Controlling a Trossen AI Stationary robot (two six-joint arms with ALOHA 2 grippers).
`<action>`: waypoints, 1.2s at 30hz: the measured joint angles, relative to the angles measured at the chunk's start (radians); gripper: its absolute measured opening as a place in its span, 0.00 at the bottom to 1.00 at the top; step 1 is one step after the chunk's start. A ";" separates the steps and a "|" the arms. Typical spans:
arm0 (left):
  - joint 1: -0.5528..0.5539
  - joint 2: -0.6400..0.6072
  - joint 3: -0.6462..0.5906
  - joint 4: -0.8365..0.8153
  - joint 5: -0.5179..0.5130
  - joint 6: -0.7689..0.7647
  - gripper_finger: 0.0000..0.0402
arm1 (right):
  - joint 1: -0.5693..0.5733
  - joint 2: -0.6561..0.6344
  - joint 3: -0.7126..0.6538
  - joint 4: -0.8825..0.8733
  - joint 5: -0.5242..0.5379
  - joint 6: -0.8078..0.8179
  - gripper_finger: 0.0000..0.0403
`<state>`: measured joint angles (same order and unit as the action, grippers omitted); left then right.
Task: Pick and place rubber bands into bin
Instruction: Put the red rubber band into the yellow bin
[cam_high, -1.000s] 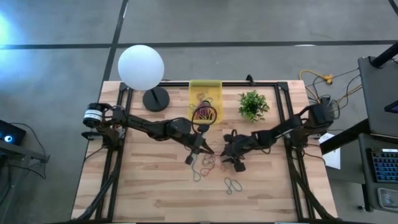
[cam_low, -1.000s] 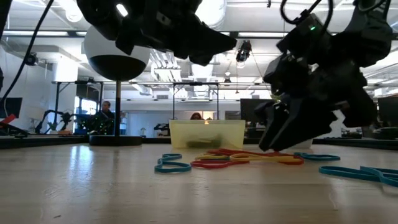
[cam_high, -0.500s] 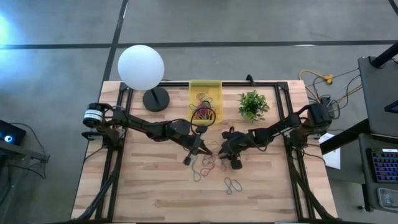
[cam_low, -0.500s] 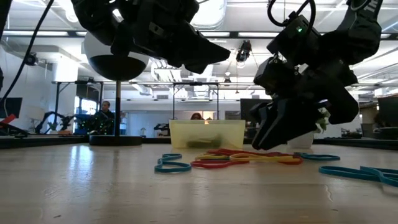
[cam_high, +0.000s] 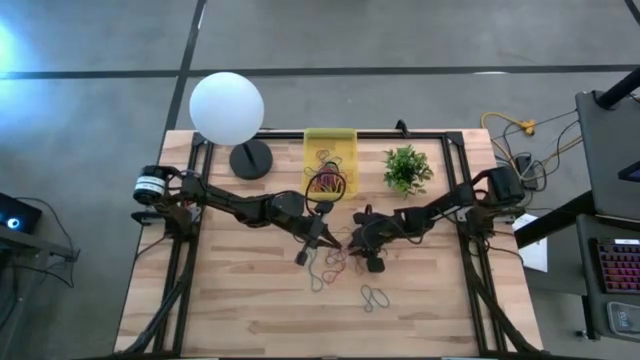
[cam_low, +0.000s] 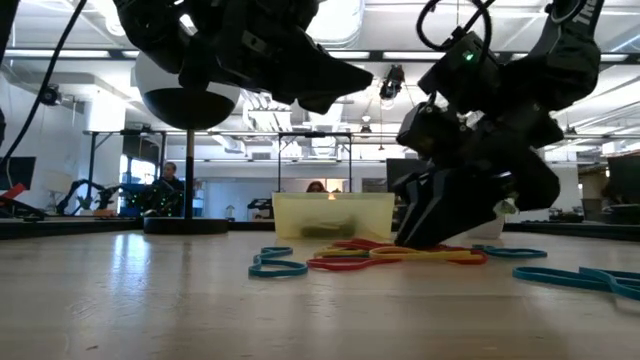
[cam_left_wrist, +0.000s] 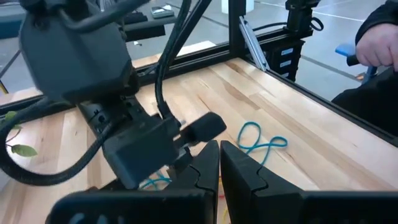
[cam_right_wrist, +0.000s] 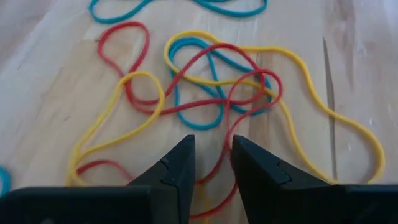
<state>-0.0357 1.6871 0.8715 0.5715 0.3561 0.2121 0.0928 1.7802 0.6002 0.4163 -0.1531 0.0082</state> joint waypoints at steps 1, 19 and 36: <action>0.000 0.000 0.000 -0.001 0.000 0.000 0.00 | -0.001 0.012 0.006 0.007 0.000 -0.001 0.24; -0.020 -0.075 -0.048 -0.005 -0.003 0.019 0.00 | 0.017 -0.062 0.032 -0.113 0.137 -0.079 0.02; -0.143 -0.617 -0.523 0.207 -0.417 0.004 0.00 | 0.051 -0.546 0.031 -0.159 0.157 -0.211 0.02</action>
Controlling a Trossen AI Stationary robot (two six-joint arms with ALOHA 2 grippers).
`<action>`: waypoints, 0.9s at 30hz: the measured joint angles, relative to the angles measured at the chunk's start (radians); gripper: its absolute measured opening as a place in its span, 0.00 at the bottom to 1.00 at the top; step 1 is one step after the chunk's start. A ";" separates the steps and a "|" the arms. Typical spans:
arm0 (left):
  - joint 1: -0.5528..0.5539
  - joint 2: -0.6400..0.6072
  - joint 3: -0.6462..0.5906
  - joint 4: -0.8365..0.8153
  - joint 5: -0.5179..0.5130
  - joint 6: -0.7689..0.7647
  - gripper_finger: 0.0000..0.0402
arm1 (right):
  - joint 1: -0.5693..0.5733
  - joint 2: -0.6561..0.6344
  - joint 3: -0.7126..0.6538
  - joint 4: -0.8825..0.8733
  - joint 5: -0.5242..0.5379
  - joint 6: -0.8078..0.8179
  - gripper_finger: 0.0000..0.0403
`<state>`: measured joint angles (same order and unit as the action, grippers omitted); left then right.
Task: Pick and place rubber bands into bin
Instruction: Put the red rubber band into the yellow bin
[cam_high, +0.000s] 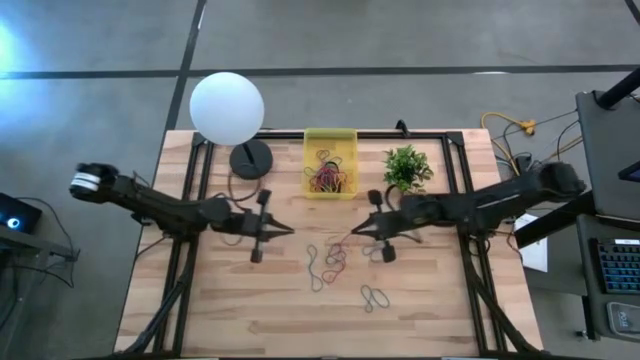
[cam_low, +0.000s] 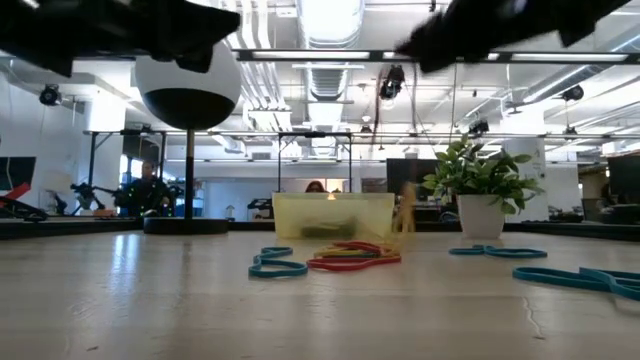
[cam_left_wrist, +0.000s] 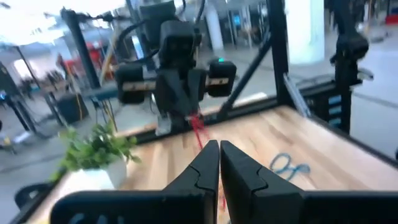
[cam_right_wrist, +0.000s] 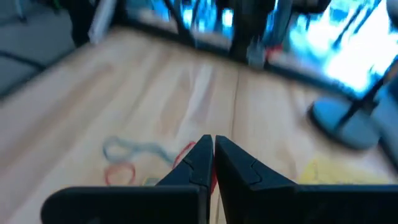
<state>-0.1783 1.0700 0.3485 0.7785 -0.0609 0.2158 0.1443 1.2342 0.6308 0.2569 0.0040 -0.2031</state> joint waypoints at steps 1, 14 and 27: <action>0.000 -0.017 -0.022 0.030 -0.001 0.003 0.00 | 0.010 -0.038 0.000 0.001 -0.001 -0.013 0.02; 0.000 -0.014 -0.102 0.118 -0.014 0.027 0.00 | 0.114 -0.260 0.002 -0.023 0.218 -0.067 0.02; 0.001 0.113 -0.070 0.157 -0.190 0.000 0.00 | 0.115 -0.090 0.003 0.056 -0.006 -0.190 0.02</action>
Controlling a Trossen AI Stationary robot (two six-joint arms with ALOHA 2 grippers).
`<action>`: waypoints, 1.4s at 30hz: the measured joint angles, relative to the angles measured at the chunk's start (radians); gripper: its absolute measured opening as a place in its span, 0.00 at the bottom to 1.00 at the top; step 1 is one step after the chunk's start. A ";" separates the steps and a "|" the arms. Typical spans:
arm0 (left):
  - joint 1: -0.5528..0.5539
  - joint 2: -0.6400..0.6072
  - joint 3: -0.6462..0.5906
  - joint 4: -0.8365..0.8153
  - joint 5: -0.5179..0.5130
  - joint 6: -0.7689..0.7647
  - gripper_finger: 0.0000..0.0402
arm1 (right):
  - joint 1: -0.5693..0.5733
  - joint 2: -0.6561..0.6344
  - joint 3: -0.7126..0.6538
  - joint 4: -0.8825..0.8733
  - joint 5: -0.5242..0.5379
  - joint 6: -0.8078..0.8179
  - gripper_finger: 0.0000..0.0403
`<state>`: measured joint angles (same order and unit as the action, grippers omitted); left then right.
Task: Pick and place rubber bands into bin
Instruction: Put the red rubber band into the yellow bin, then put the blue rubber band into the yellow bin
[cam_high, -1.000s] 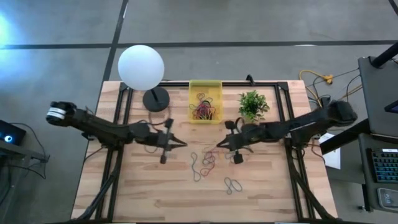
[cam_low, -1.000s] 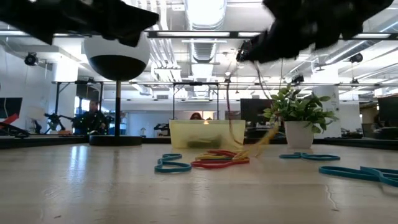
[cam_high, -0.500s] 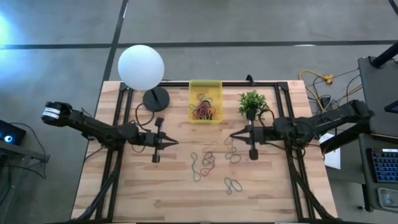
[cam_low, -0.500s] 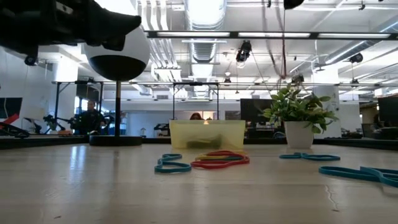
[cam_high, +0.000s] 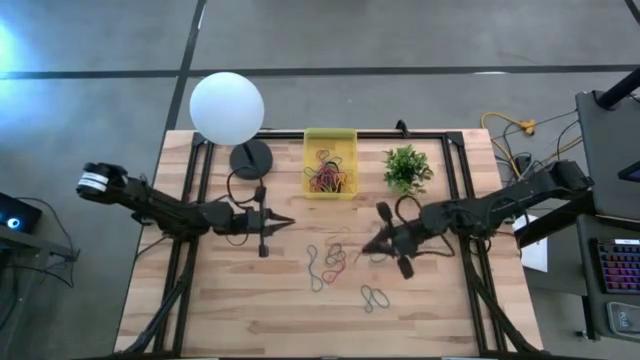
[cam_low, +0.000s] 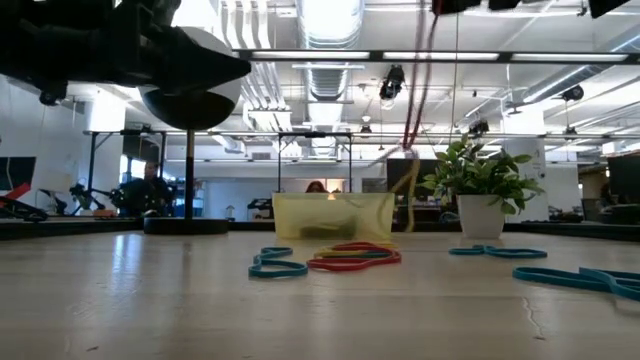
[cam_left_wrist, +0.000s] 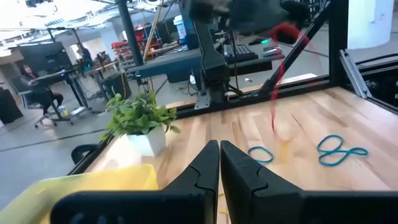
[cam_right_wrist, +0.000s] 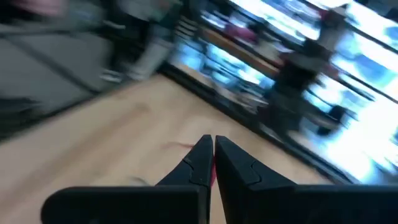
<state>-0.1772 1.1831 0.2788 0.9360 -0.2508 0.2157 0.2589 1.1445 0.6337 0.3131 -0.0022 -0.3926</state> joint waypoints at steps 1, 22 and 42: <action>0.000 0.011 0.011 0.001 0.000 0.000 0.00 | 0.000 0.003 0.006 -0.029 0.082 0.024 0.02; 0.006 0.168 0.117 -0.002 -0.013 0.023 0.00 | 0.006 0.037 0.107 -0.327 0.274 0.196 0.02; 0.007 0.159 0.105 -0.004 -0.016 0.031 0.00 | -0.044 0.244 -0.021 -0.558 0.069 0.285 0.37</action>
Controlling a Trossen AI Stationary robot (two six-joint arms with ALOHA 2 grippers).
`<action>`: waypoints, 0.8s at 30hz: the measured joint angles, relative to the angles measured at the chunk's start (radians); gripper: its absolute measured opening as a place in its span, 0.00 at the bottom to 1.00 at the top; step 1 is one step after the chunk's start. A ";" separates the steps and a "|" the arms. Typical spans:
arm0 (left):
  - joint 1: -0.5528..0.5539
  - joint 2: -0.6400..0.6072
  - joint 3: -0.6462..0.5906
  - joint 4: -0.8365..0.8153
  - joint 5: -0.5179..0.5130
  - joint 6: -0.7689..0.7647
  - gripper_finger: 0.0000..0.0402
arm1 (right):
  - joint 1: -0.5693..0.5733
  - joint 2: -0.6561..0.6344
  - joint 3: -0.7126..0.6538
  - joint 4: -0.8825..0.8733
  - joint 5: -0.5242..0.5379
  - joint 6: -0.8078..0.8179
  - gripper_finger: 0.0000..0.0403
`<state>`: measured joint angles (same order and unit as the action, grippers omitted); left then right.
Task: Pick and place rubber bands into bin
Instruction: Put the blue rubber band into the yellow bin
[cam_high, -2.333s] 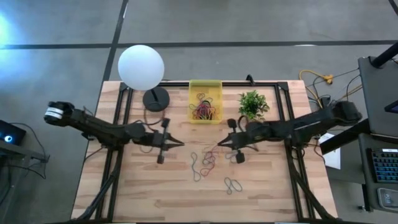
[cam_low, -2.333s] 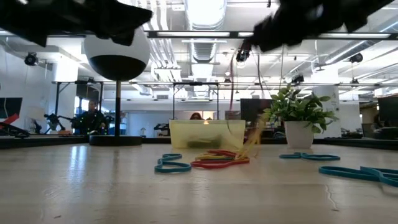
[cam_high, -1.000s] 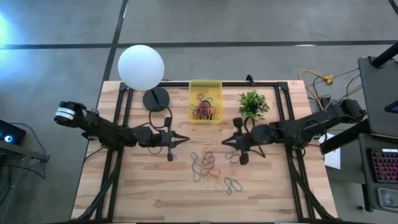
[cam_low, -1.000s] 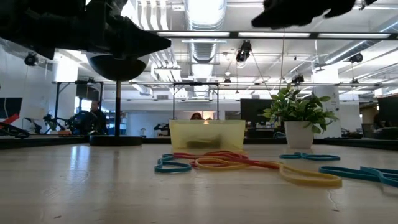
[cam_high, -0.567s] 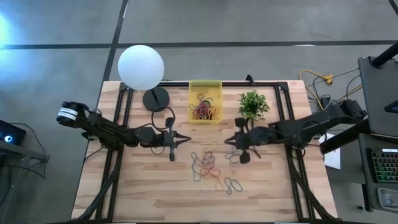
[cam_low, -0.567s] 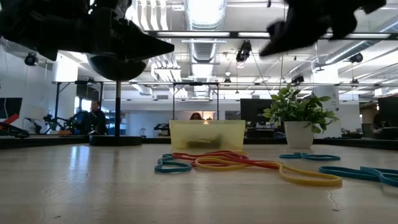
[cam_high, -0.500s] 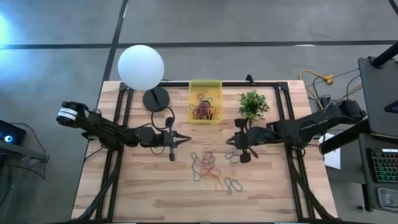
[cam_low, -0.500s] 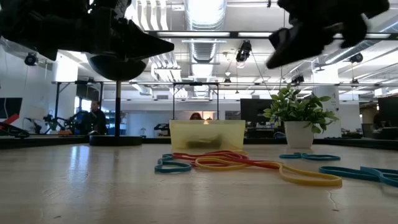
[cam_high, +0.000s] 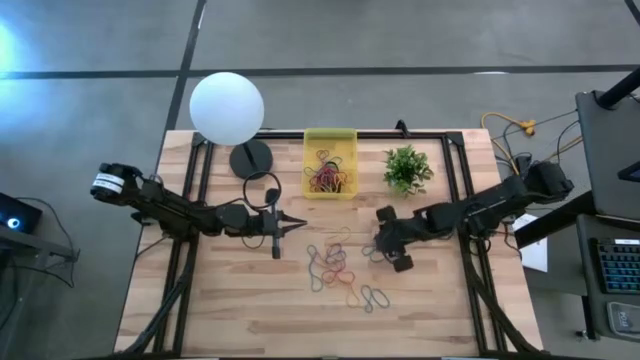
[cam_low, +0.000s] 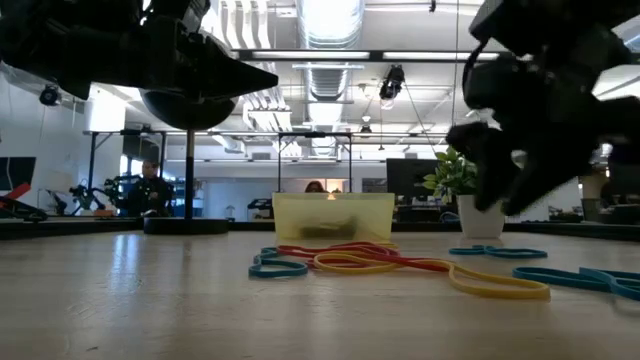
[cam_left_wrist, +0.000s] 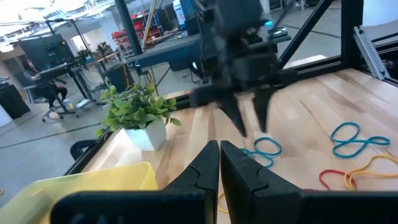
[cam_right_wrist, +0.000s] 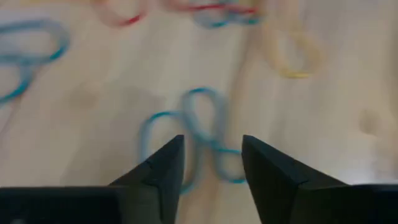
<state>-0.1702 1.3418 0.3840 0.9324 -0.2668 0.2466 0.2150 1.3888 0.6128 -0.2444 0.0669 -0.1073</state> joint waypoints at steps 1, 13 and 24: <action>0.000 0.000 0.000 0.000 0.000 0.000 0.00 | 0.002 0.021 0.000 0.000 -0.016 -0.016 0.39; 0.004 0.000 -0.007 0.001 -0.004 0.002 0.00 | -0.038 0.193 0.041 0.051 -0.097 -0.049 0.46; 0.007 0.000 -0.017 0.001 -0.004 0.002 0.00 | -0.101 0.292 0.126 -0.039 -0.184 -0.023 0.39</action>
<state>-0.1631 1.3418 0.3665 0.9329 -0.2707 0.2481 0.1145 1.6809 0.7387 -0.2838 -0.1167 -0.1302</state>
